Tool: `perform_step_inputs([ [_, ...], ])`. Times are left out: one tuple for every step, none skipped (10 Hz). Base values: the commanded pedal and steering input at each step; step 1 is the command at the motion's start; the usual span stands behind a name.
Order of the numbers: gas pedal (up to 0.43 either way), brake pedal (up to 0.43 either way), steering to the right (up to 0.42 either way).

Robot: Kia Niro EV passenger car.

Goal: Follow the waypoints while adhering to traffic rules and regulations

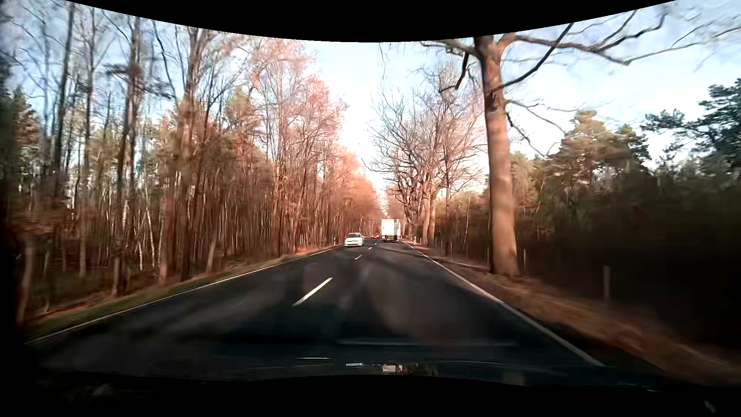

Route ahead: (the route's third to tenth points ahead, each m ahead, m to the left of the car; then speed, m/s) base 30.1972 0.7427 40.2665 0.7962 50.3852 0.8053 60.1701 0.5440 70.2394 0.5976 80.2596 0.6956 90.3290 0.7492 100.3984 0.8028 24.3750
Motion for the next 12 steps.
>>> perform_step_inputs([
  [0.138,0.000,0.000],
  [0.138,0.000,0.000],
  [0.138,0.000,-0.001],
  [0.138,0.000,0.000],
  [0.138,0.000,0.000],
  [0.138,0.000,-0.001],
  [0.138,0.000,-0.001],
  [0.138,0.000,-0.001],
  [0.138,0.000,-0.001],
  [0.138,0.000,-0.001],
  [0.138,0.000,-0.001],
  [0.138,0.000,-0.002],
])
